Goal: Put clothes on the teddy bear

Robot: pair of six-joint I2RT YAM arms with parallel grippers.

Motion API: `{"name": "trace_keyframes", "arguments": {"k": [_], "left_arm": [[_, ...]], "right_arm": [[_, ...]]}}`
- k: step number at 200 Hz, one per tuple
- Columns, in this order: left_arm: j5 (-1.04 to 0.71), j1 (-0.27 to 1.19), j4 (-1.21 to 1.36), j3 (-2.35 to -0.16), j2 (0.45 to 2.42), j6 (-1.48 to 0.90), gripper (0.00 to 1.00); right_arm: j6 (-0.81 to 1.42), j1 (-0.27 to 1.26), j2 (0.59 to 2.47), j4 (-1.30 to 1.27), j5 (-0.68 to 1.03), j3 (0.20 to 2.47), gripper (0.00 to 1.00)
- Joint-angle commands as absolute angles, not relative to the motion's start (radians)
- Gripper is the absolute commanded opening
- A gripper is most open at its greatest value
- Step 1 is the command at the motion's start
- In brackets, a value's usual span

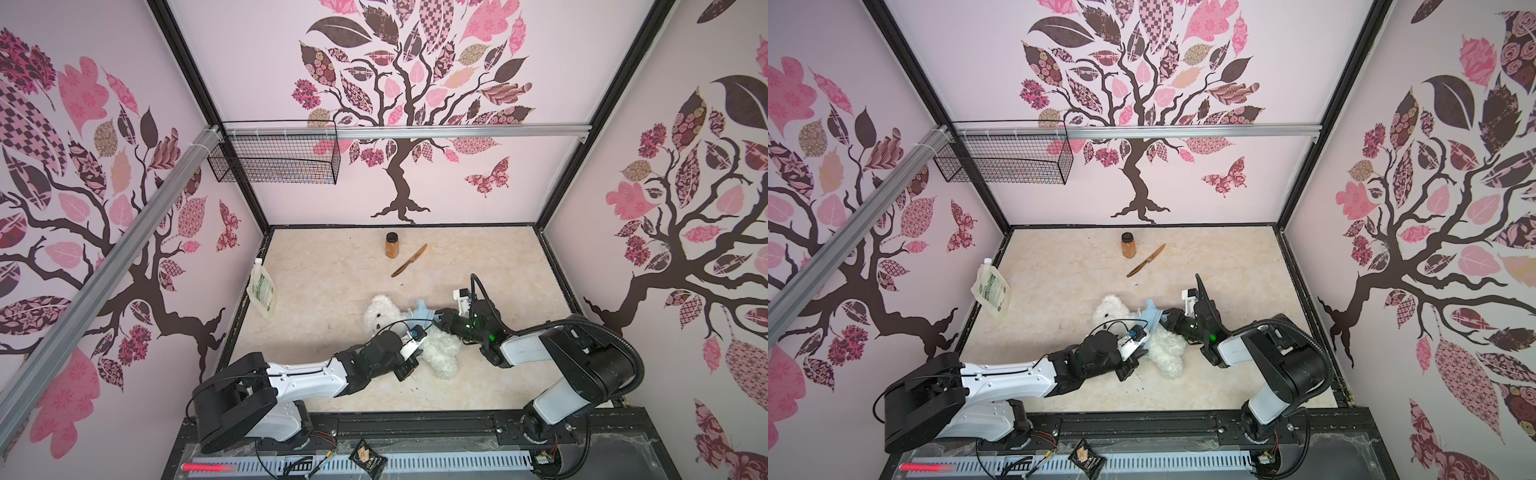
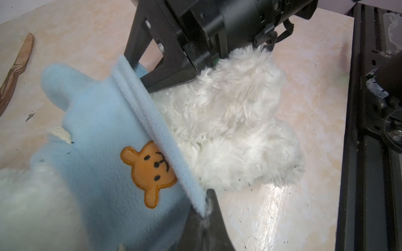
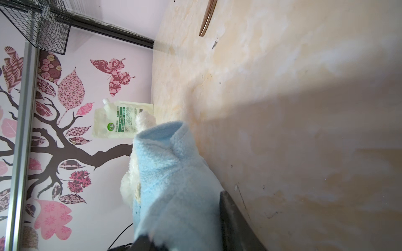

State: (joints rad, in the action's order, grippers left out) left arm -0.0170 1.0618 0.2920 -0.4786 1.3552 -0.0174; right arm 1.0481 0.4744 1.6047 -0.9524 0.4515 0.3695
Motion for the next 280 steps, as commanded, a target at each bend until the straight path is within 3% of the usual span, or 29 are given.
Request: {"name": "trace_keyframes", "arguments": {"k": [1, 51, 81, 149, 214, 251, 280], "left_arm": [[-0.202, 1.125, 0.147, -0.454, 1.362, 0.018, 0.00], [-0.091, 1.125, 0.210, -0.473, 1.315, -0.009, 0.00], [0.040, 1.118, 0.232, -0.500, 1.276, -0.062, 0.07], [0.093, 1.072, 0.209, -0.491, 1.047, -0.148, 0.44], [-0.086, 0.792, -0.249, -0.684, 0.823, -0.114, 0.63], [-0.297, 0.659, -0.451, -0.831, 0.862, 0.175, 0.67], [-0.360, 0.651, -0.564, -0.937, 0.931, 0.363, 0.81]], "right_arm": [[1.090, 0.380, 1.604, -1.112, 0.267, 0.466, 0.36], [0.948, 0.380, 1.592, -1.151, 0.462, 0.515, 0.27], [0.882, 0.381, 1.581, -1.205, 0.557, 0.483, 0.22], [0.650, 0.383, 1.469, -1.150, 0.619, 0.400, 0.20], [0.632, 0.388, 1.446, -1.289, 0.795, 0.397, 0.16], [0.618, 0.424, 1.380, -1.261, 0.907, 0.416, 0.15], [0.594, 0.453, 1.316, -1.196, 0.980, 0.435, 0.15]]}}
